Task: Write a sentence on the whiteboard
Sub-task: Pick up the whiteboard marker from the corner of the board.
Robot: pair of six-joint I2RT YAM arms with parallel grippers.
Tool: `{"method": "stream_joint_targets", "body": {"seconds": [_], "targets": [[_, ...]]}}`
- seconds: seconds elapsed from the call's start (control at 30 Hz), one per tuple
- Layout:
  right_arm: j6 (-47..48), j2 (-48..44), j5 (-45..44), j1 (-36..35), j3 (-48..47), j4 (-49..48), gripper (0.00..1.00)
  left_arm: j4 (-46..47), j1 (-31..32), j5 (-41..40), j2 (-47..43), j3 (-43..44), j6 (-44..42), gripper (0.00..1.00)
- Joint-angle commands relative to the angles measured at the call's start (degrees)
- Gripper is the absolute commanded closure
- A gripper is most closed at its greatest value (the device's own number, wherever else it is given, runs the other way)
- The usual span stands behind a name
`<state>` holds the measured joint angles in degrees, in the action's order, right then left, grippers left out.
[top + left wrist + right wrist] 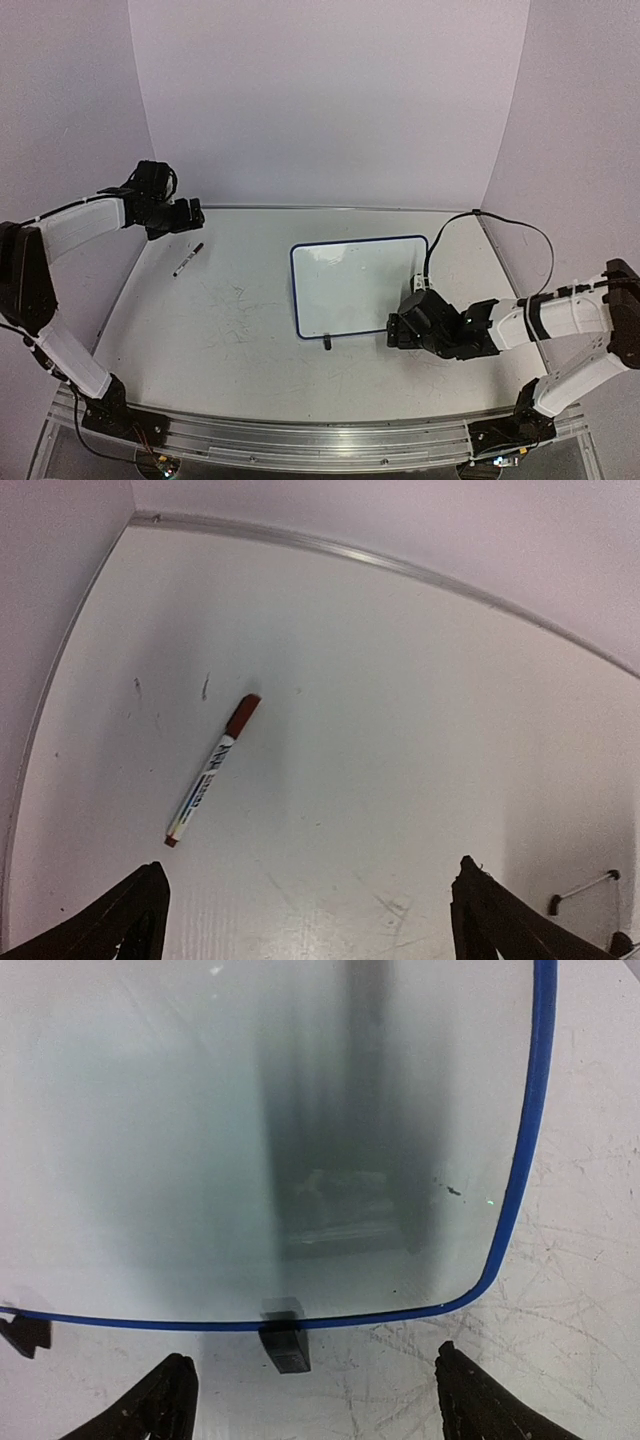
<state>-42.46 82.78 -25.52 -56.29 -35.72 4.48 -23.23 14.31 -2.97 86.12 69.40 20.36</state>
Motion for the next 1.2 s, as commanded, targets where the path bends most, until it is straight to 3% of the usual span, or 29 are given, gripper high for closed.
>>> {"method": "stream_joint_targets", "body": {"seconds": [0.0,0.17,0.6,0.77,0.83,1.17], "targets": [[4.24,-7.8,2.43,-0.11,-0.21,-0.06,0.16,-9.18,-4.07,0.16,9.92,5.51,-6.35,0.02],[6.78,-15.44,3.62,-0.11,0.52,1.15,0.16,-11.19,-6.2,-1.54,20.37,11.7,-8.93,0.13],[10.29,-25.66,2.89,-0.08,-0.56,2.98,0.22,-13.17,-7.75,-0.11,42.06,32.65,-17.08,0.28],[12.85,-29.65,3.3,-0.11,-1.81,3.03,0.22,-12.97,-7.8,2.16,46.02,34.42,-17.43,0.4],[13.16,-30.51,3.41,-0.11,-2.16,3.02,0.22,-12.89,-7.8,1.47,46.87,34.17,-17.61,0.49],[12.95,-29.32,3.96,-0.09,-3.55,2.8,0.23,-12.72,-7.06,-0.58,45.58,31.4,-16.98,0.79]]}}
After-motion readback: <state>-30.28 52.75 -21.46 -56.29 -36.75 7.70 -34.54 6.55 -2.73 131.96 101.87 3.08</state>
